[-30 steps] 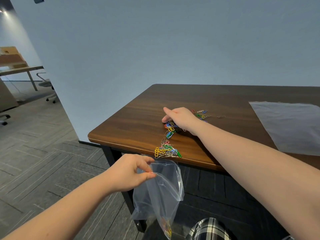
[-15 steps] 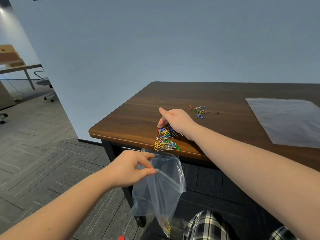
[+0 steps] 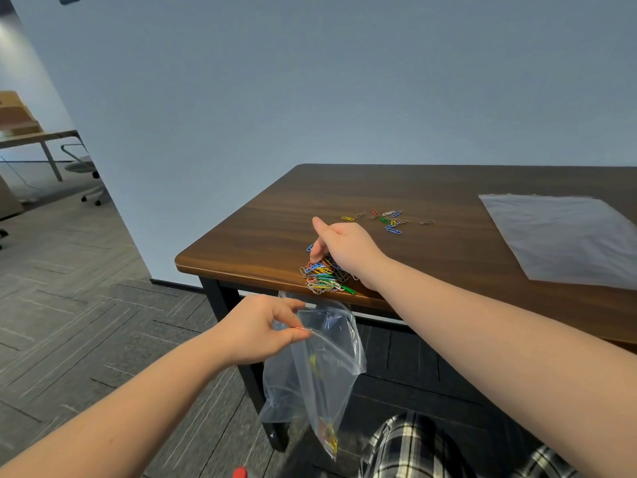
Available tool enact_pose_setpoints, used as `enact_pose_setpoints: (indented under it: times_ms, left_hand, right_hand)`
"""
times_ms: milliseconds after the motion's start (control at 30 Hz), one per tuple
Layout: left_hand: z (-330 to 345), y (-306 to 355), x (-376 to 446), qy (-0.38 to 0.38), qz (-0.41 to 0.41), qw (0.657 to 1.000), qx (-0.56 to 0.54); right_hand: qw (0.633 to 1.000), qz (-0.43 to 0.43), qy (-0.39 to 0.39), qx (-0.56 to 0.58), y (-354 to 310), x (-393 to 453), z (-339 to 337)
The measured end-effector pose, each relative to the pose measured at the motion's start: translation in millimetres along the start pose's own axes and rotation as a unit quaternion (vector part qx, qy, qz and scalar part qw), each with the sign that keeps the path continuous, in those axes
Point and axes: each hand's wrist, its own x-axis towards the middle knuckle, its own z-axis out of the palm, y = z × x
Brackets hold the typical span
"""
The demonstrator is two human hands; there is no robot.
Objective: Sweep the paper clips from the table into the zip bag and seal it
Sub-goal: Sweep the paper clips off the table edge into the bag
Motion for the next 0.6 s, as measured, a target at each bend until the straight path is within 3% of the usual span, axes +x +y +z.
enact_pose_setpoints:
  times_ms: [300,500,600]
  left_hand:
    - [1.3,-0.9,0.5,-0.008,-0.001,1.000,-0.001]
    - [0.9,-2.8,0.4,0.008,0.007,1.000,0.004]
    - [-1.1,-3.0,-0.6,0.006,0.003,1.000,0.001]
  right_hand:
    - [1.000,-0.002,-0.003,0.014,-3.4,-7.1,3.8]
    - [0.994,-0.002,0.095,0.049,0.6,-5.8,-7.2]
    - [0.995,0.028,0.093,0.035,2.8,-4.1,-9.5]
